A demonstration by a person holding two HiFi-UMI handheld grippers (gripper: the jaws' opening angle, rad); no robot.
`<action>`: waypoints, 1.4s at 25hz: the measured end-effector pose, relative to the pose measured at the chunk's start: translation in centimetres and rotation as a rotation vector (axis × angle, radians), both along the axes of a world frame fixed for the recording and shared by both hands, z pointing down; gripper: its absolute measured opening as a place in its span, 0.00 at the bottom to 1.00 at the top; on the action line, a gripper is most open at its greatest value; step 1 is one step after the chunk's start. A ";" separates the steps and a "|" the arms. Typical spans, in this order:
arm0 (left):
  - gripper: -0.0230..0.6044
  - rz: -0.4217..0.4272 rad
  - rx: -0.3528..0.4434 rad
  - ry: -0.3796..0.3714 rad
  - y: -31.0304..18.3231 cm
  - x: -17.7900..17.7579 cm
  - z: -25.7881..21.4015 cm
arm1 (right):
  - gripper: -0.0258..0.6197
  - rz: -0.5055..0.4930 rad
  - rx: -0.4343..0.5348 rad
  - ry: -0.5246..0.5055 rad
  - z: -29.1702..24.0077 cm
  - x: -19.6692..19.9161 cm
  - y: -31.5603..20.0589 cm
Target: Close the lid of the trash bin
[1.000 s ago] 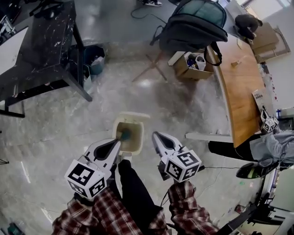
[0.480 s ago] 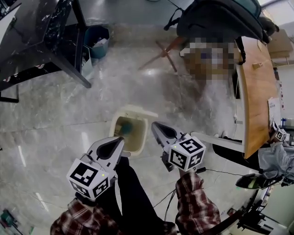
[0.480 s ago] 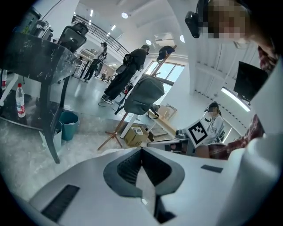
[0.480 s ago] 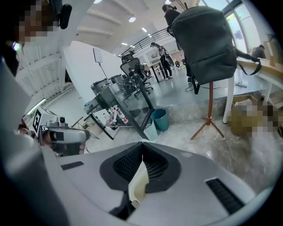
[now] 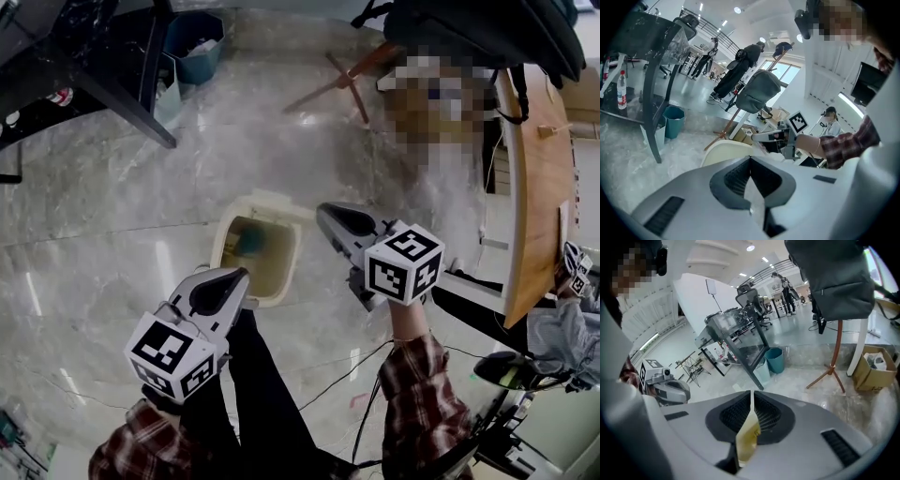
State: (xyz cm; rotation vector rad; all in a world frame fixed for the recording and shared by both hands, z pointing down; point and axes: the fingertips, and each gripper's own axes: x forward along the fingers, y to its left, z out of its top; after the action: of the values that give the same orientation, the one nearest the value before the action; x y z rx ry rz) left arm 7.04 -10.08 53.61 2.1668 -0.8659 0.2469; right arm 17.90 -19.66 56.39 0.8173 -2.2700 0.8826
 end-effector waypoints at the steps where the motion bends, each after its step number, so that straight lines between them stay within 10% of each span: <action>1: 0.06 -0.001 -0.005 -0.001 0.0 0.1 0.3 | 0.06 -0.036 -0.009 0.012 0.3 -0.1 -0.2; 12: 0.06 -0.033 -0.022 0.002 -2.1 -0.3 1.3 | 0.15 -0.324 -0.187 0.032 2.9 -1.5 -0.3; 35: 0.06 -0.028 -0.088 -0.022 0.8 -1.6 4.5 | 0.14 -0.378 -0.234 0.021 6.6 -4.8 14.1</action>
State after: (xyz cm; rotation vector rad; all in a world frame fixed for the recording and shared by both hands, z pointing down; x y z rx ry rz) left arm 5.47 -9.26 58.07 2.0727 -0.8807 0.2901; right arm 13.11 -5.57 62.98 0.2789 -2.1501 0.9282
